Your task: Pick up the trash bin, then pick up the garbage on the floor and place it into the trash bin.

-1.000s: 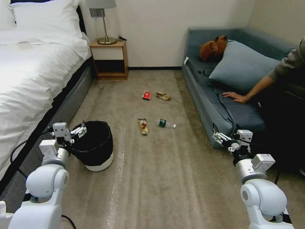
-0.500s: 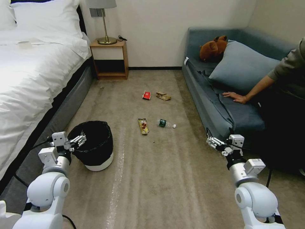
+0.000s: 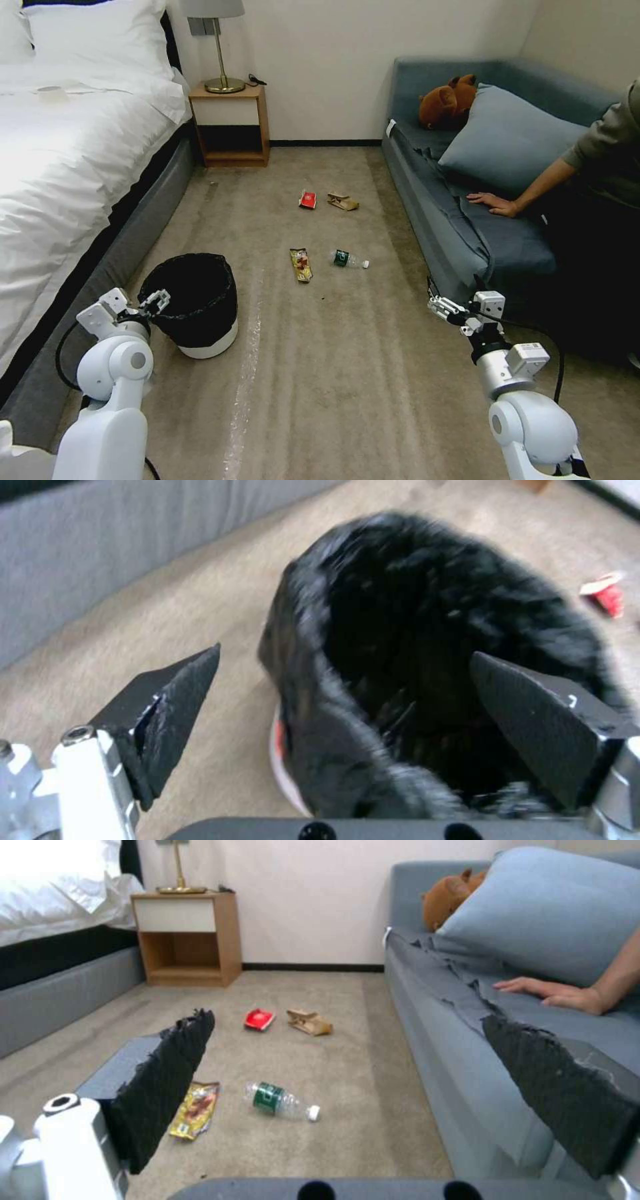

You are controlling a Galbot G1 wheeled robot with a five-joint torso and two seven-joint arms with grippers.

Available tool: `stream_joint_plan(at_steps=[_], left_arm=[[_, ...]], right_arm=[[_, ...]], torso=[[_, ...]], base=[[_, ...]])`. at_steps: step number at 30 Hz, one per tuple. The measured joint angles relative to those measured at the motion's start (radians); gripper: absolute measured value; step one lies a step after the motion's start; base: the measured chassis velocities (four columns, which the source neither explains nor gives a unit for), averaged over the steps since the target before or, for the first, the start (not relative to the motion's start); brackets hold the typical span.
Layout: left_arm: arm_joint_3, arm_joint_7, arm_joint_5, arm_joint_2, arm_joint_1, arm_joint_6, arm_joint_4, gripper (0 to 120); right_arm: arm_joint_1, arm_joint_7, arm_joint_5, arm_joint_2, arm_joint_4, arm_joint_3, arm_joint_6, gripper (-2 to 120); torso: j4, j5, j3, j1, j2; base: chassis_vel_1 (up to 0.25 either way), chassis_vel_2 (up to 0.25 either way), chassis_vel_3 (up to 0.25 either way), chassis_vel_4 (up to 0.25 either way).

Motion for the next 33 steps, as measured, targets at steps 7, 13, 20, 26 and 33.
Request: stream_joint_plan(at_steps=[7, 13, 20, 26, 33], left_arm=[[-0.009, -0.003, -0.008, -0.01, -0.045, -0.017, 0.1, 100], [-0.003, 0.026, -0.019, -0.008, -0.103, -0.048, 0.185, 100], [0.005, 0.031, -0.015, -0.014, -0.147, -0.051, 0.248, 100], [0.004, 0.051, -0.014, -0.021, -0.18, -0.076, 0.322, 100], [0.002, 0.056, -0.018, -0.018, -0.203, -0.093, 0.374, 79]], right_arm=[[-0.01, -0.016, 0.001, 0.006, 0.015, -0.004, -0.013, 100], [-0.028, -0.024, -0.003, 0.01, 0.023, -0.005, -0.011, 100], [-0.038, -0.027, -0.015, 0.022, 0.026, -0.019, -0.011, 100], [-0.047, -0.035, -0.024, 0.024, 0.028, -0.02, 0.003, 100], [-0.05, -0.04, -0.037, 0.03, 0.011, -0.023, 0.022, 100]], torso=[[0.0001, 0.0, 0.0, 0.0, 0.0], [0.0, 0.0, 0.0, 0.0, 0.0], [0.0, 0.0, 0.0, 0.0, 0.0], [0.0, -0.0001, 0.0, 0.0, 0.0], [0.0, 0.0, 0.0, 0.0, 0.0]], base=[[0.0, 0.0, 0.0, 0.0], [0.0, 0.0, 0.0, 0.0], [0.0, 0.0, 0.0, 0.0], [0.0, 0.0, 0.0, 0.0], [0.0, 0.0, 0.0, 0.0]])
